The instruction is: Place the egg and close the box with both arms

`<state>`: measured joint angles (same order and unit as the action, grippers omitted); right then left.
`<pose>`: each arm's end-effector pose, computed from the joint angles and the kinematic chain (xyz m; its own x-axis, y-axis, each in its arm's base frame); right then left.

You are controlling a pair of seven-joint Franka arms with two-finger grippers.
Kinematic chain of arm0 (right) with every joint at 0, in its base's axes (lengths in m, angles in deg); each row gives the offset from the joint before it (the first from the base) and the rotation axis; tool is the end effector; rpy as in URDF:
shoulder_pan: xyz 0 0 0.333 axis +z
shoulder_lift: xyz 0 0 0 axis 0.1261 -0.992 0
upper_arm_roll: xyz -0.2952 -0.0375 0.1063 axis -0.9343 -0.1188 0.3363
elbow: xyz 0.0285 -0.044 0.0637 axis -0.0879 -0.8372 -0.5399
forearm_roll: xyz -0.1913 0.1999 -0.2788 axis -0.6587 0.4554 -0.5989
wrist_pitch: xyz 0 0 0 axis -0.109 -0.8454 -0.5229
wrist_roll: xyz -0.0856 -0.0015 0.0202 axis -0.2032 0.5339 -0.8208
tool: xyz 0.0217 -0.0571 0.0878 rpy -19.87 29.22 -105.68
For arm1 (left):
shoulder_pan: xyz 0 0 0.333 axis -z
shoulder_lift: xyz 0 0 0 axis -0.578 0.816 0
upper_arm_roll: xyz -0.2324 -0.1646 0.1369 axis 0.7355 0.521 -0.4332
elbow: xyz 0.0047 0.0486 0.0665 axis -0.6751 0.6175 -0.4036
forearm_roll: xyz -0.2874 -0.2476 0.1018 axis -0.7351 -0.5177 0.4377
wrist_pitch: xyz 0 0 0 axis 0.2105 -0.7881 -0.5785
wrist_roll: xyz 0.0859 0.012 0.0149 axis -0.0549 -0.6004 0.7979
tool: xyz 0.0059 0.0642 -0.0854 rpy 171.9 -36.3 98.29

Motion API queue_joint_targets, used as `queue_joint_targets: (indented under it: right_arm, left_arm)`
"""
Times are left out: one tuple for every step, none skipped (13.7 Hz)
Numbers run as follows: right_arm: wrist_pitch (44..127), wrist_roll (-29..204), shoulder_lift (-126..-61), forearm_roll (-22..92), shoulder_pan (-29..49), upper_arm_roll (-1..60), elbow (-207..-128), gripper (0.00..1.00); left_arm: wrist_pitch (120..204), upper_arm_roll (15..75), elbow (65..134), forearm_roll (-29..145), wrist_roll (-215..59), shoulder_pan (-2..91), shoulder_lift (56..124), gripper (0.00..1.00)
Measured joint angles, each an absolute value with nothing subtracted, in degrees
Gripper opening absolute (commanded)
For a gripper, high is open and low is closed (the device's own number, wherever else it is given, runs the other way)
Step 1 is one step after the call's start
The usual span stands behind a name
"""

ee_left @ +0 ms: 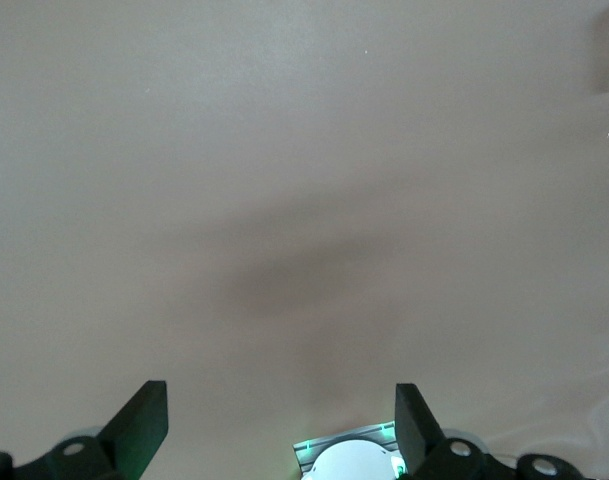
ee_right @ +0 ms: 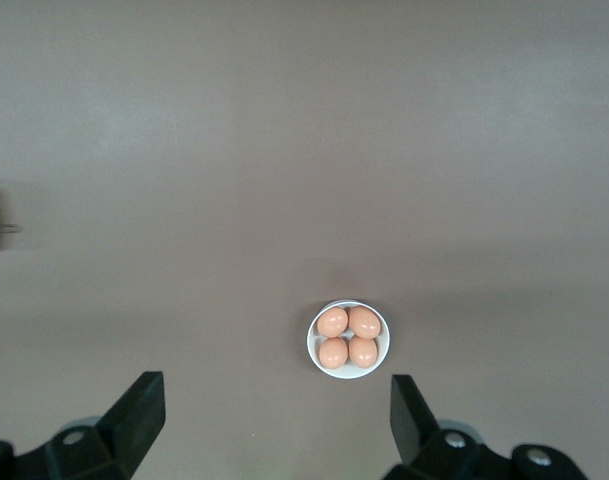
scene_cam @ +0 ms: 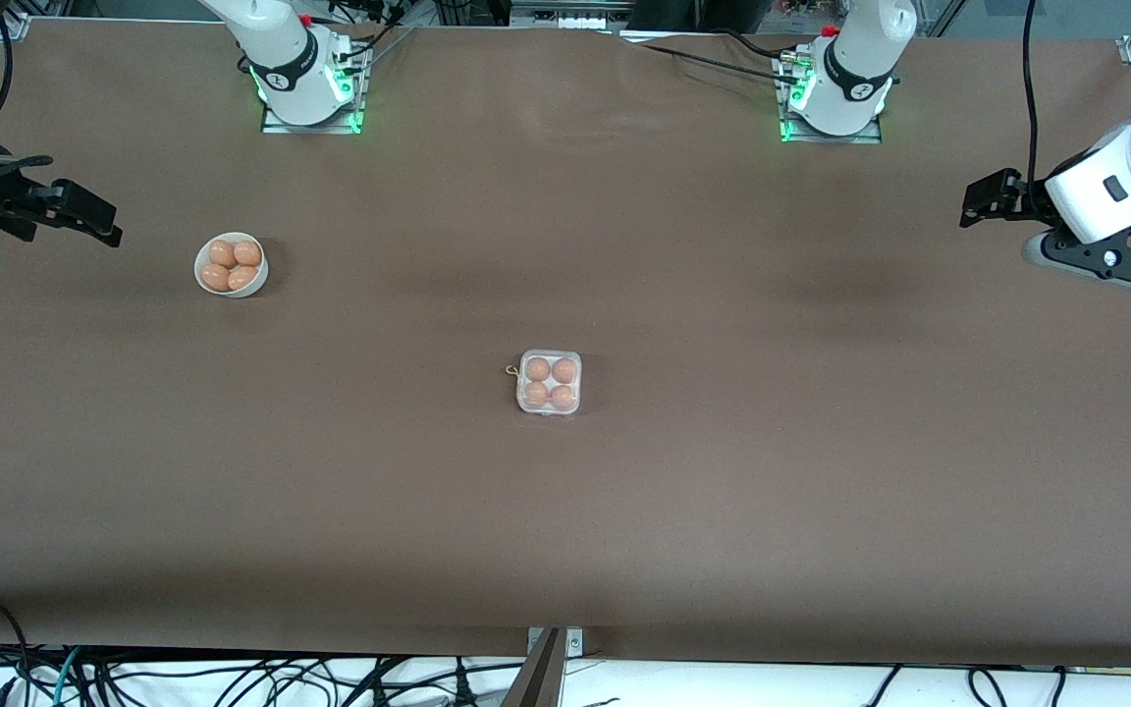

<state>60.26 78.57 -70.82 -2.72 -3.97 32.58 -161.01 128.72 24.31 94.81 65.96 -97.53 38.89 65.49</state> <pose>0.5554 0.0067 0.6027 0.9977 -0.0525 -0.0440 -0.0515 -0.9984 0.0225 0.5408 -0.0138 0.5630 0.9439 -0.2478 -0.2183 -0.2398 -0.9688 0.0631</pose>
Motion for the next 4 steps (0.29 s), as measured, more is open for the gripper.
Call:
queue_joint_targets:
  right_arm:
    - [60.26,78.57,-70.82,-2.72,-3.97,32.58,-161.01,1.0]
    - [60.26,78.57,-70.82,-2.71,-3.97,32.58,-161.01,1.0]
    - [60.26,78.57,-70.82,-2.71,-3.97,32.58,-161.01,1.0]
    - [60.26,78.57,-70.82,-2.71,-3.97,32.58,-161.01,1.0]
  left_arm:
    - [128.7,24.31,94.81,65.96,-97.53,38.82,65.5,1.0]
    - [128.69,24.31,94.81,65.97,-97.53,38.76,65.51,1.0]
    - [128.66,24.3,94.81,65.97,-97.53,38.7,65.51,1.0]
    - [128.61,24.29,94.81,65.97,-97.53,38.67,65.51,1.0]
